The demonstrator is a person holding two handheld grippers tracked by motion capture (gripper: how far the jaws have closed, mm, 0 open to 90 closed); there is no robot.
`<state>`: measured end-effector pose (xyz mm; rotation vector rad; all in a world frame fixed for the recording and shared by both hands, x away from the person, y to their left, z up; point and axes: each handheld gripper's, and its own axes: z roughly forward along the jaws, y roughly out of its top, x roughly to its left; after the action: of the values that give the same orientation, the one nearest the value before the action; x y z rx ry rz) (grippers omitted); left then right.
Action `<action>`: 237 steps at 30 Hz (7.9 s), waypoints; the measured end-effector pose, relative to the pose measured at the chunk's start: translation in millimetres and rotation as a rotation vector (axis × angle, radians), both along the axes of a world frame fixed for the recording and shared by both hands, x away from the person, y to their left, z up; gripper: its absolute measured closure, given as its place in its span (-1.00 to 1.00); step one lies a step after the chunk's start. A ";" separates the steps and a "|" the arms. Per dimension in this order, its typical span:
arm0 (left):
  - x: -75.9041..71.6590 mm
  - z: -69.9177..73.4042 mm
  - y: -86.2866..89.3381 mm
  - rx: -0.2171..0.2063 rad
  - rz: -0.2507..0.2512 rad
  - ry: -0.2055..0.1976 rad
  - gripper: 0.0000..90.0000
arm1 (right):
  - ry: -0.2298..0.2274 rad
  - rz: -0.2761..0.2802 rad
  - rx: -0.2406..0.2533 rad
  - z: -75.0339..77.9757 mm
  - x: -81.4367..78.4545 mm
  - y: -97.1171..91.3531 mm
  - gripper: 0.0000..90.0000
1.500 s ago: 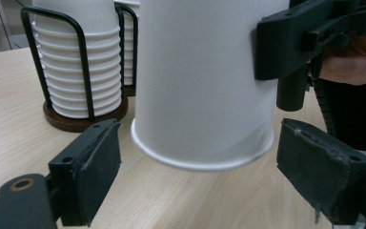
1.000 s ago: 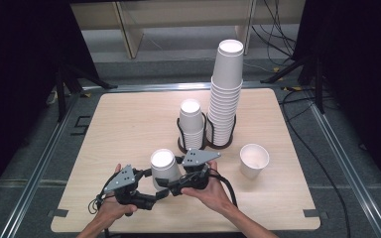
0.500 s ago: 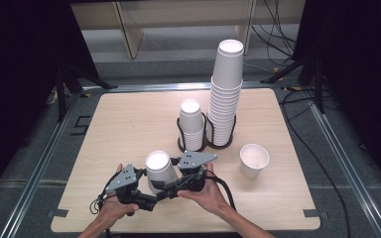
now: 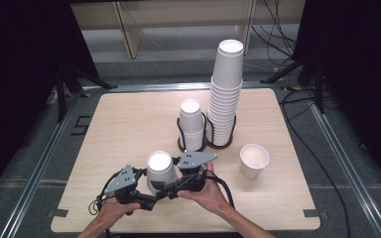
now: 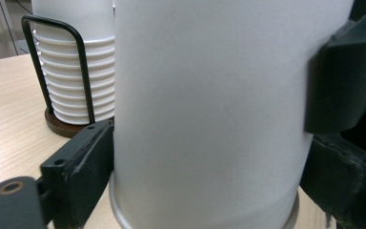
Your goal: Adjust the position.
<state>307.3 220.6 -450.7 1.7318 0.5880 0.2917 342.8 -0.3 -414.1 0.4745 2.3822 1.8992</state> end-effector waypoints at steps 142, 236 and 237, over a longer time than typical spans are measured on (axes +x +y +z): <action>-4.3 6.8 6.6 0.035 0.002 -0.063 -1.00 | 0.083 0.214 0.016 29.2 24.3 -45.7 -0.46; -12.2 19.6 -1.1 0.455 -0.177 -0.054 -0.66 | -0.184 0.261 -0.640 42.2 -12.3 -17.9 -0.65; -12.6 20.0 -1.0 0.461 -0.174 -0.054 -0.66 | -0.184 0.261 -0.640 42.2 -12.3 -17.9 -0.65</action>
<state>294.8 219.6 -430.7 2.1962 0.3417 0.3698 330.5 -18.2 -371.9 -0.0580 2.8144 1.0628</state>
